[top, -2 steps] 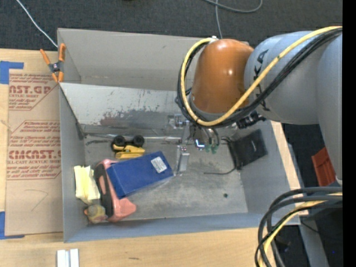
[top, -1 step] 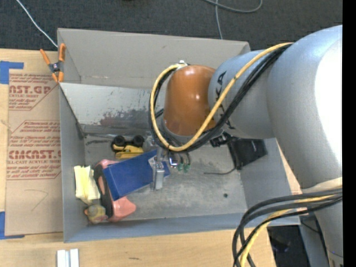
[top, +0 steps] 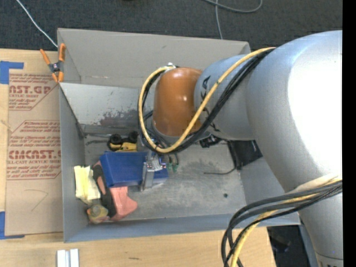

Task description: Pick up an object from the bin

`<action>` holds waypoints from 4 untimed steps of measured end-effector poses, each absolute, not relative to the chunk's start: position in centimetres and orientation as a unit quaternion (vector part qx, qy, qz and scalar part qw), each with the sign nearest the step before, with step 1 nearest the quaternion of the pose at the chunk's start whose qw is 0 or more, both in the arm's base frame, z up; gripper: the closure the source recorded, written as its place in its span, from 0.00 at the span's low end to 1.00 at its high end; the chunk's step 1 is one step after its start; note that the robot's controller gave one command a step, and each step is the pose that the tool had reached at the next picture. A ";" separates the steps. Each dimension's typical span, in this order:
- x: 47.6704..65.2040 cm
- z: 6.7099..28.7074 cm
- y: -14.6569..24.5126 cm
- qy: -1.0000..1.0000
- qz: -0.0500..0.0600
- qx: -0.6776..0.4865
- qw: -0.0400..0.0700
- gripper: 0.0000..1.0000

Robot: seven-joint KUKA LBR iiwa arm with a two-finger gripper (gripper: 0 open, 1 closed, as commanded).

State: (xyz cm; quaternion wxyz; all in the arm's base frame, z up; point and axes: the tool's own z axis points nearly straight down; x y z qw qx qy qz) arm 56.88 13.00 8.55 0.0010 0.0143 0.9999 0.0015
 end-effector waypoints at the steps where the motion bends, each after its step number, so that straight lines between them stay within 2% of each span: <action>1: 57.7 8.0 15.2 0.998 -0.002 0.061 0.008 1.00; 2: 57.7 8.0 15.2 0.998 -0.002 0.061 0.008 1.00; 3: 58.8 7.9 14.4 0.997 -0.001 -0.072 0.016 1.00; 4: 58.9 7.9 14.7 1.000 -0.001 0.018 0.015 1.00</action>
Offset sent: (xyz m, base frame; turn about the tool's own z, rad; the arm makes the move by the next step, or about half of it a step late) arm 0.0000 0.0000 0.0000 0.0000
